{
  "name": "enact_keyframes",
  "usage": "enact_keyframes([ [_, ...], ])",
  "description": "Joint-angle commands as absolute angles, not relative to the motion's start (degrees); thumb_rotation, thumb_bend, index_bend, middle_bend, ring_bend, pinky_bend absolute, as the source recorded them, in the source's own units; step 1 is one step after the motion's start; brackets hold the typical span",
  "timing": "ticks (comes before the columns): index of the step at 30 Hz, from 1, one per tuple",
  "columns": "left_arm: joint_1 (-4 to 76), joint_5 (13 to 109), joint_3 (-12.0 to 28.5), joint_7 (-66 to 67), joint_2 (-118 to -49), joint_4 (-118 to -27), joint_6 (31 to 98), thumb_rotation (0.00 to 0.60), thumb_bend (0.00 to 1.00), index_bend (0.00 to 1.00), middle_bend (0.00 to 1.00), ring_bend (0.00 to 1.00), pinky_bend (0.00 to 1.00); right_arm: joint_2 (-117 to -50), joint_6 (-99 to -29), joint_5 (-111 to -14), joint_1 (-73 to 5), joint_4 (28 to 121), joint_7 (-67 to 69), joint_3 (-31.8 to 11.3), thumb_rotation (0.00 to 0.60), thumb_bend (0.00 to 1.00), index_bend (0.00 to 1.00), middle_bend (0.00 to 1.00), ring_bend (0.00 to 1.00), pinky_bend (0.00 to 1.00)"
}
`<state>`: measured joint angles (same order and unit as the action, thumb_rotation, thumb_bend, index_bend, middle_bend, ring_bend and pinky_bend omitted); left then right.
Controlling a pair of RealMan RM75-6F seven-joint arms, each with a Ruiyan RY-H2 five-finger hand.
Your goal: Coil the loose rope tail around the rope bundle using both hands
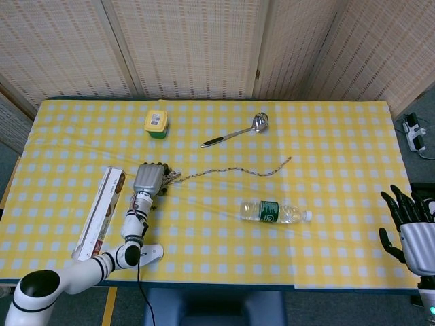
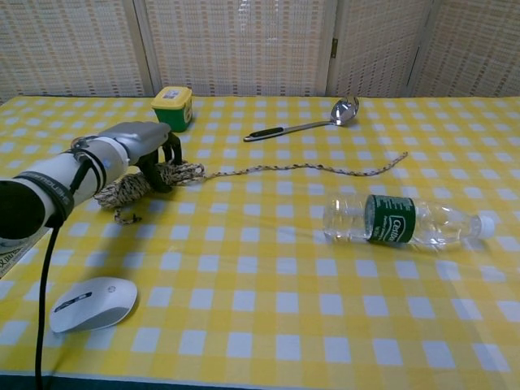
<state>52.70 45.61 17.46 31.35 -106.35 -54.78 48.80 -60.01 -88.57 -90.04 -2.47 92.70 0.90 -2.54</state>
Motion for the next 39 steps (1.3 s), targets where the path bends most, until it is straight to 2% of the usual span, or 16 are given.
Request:
enact_keyframes([
  [1, 50.4, 51.9, 14.7, 25.9, -102.7, -59.7, 48.5, 0.6, 0.28, 0.45, 0.43, 0.42, 0.4, -60.0, -88.5, -90.0, -2.5, 92.7, 1.1, -2.5, 0.6, 0.51, 0.0, 0.02, 0.1, 0.03],
  [4, 48.9, 55.9, 13.2, 22.5, -100.9, -62.2, 49.5, 0.6, 0.27, 0.4, 0.42, 0.37, 0.39, -60.0, -88.3, -90.0, -2.6, 92.8, 1.1, -2.6, 0.6, 0.51, 0.0, 0.02, 0.1, 0.03],
  [8, 47.5, 58.7, 12.4, 20.3, -99.9, -62.9, 51.7, 0.6, 0.27, 0.3, 0.31, 0.26, 0.33, -59.9, -88.1, -90.2, -2.8, 92.9, 1.2, -2.6, 0.6, 0.51, 0.0, 0.02, 0.1, 0.03],
  [13, 46.5, 59.4, 12.0, 20.4, -99.9, -61.4, 53.4, 0.6, 0.27, 0.27, 0.28, 0.23, 0.31, -60.0, -88.0, -90.4, -2.9, 92.8, 1.4, -2.5, 0.6, 0.51, 0.0, 0.02, 0.1, 0.03],
  [23, 45.3, 56.3, 12.5, 22.4, -101.1, -60.5, 52.8, 0.6, 0.28, 0.37, 0.3, 0.29, 0.33, -60.2, -88.5, -90.6, -2.6, 92.4, 2.1, -2.4, 0.6, 0.51, 0.0, 0.02, 0.1, 0.03],
  [27, 45.4, 55.4, 12.9, 22.7, -101.3, -60.1, 52.0, 0.6, 0.34, 0.41, 0.35, 0.32, 0.34, -60.2, -88.8, -90.7, -2.4, 92.4, 2.2, -2.3, 0.6, 0.51, 0.0, 0.02, 0.1, 0.03],
  [32, 45.2, 55.6, 13.1, 22.5, -100.6, -60.5, 51.9, 0.6, 0.38, 0.42, 0.36, 0.33, 0.35, -60.2, -88.9, -90.5, -2.1, 92.3, 2.4, -2.2, 0.6, 0.51, 0.0, 0.03, 0.1, 0.03],
  [39, 44.7, 55.1, 12.7, 22.6, -100.1, -60.5, 51.1, 0.6, 0.38, 0.42, 0.37, 0.34, 0.36, -60.3, -89.1, -90.7, -2.1, 92.3, 2.4, -2.2, 0.6, 0.51, 0.0, 0.03, 0.1, 0.03],
])
